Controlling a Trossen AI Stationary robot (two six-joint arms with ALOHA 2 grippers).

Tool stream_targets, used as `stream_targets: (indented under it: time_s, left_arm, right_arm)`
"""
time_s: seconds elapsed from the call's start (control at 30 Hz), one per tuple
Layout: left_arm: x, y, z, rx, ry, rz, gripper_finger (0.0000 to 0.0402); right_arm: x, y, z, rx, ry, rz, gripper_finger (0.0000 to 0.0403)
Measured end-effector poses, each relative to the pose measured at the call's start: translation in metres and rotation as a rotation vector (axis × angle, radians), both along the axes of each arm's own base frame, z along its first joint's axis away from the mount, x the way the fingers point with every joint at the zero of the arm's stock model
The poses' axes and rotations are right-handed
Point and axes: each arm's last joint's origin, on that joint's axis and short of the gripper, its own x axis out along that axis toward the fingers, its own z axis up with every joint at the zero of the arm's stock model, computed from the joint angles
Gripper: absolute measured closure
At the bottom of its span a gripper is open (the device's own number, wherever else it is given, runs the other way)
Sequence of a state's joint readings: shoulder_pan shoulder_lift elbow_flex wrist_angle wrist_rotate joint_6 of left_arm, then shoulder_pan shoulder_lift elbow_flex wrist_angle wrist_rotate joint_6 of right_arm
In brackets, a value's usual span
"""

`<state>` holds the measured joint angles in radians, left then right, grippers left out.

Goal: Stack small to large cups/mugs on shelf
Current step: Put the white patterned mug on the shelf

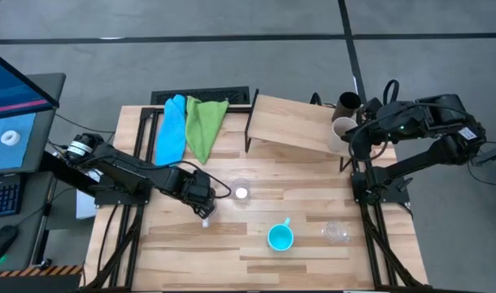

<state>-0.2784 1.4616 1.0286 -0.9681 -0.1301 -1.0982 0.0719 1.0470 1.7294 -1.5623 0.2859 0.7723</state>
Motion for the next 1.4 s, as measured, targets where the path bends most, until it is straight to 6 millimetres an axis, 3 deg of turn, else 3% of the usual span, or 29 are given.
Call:
stream_targets:
  time_s: [0.27,0.57,0.8,1.03,1.2,1.4]
  left_arm:
    - [0.002,0.0,0.0,-0.021,-0.031,0.151,0.0397]
    - [0.009,-0.002,0.007,-0.056,-0.137,0.2,0.0398]
    - [0.008,-0.003,0.027,-0.105,-0.3,0.194,0.0399]
    - [-0.004,-0.004,0.06,-0.116,-0.505,0.143,0.0397]
    - [-0.016,-0.001,0.079,-0.023,-0.639,0.164,0.0397]
    - [-0.019,0.003,0.081,0.153,-0.676,0.189,0.0399]
  right_arm:
    - [0.011,0.001,-0.002,-0.031,0.031,0.036,0.0248]
    - [0.02,0.002,-0.003,-0.049,0.035,0.058,0.0248]
    - [0.021,0.002,-0.003,-0.059,0.04,0.07,0.0248]
    - [0.018,0.001,-0.002,-0.058,0.033,0.069,0.0248]
    - [0.019,0.001,-0.002,-0.058,0.034,0.069,0.0248]
    - [0.02,0.001,-0.001,-0.057,0.015,0.067,0.0248]
